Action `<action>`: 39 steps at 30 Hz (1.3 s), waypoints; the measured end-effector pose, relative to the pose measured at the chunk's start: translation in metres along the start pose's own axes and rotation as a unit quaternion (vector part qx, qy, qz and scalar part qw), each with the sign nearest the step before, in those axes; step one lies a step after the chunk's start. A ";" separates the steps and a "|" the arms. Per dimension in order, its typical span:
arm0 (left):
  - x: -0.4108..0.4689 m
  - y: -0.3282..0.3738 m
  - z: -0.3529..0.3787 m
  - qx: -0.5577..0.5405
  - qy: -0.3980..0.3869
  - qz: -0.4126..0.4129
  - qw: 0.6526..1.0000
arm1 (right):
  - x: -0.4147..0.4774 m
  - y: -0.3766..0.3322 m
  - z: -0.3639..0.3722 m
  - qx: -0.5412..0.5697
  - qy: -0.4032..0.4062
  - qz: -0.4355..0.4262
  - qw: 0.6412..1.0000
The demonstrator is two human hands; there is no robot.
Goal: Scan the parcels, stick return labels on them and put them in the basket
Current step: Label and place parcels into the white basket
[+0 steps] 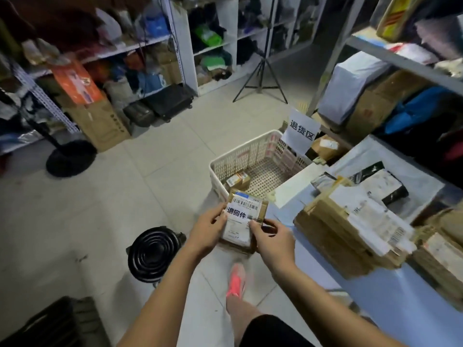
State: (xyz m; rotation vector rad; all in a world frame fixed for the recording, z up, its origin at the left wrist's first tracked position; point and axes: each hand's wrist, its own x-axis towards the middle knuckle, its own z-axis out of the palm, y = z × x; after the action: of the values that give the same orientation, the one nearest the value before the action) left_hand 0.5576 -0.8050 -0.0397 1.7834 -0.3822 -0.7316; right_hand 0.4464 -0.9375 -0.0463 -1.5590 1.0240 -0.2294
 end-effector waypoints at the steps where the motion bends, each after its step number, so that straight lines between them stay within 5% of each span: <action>1: 0.019 0.000 -0.010 0.004 -0.010 -0.007 1.000 | 0.016 -0.003 0.015 0.002 0.002 0.006 1.000; 8: 0.152 -0.021 -0.076 0.042 -0.060 -0.086 0.994 | 0.123 -0.037 0.085 -0.001 -0.005 0.054 0.999; 19: 0.396 -0.058 -0.096 0.078 -0.126 -0.049 0.988 | 0.317 -0.031 0.169 0.050 0.111 0.156 0.980; 29: 0.577 -0.213 -0.027 0.181 -0.273 -0.118 0.937 | 0.486 0.108 0.224 0.095 0.205 0.294 0.929; 39: 0.700 -0.414 0.066 0.283 -0.286 -0.159 0.902 | 0.628 0.309 0.274 0.112 0.188 0.354 0.909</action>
State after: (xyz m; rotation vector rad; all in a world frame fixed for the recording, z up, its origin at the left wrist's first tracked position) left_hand 1.0034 -1.1277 -0.6426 2.1765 -0.7633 -1.5096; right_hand 0.8513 -1.1617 -0.6383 -0.8689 1.7343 -0.1316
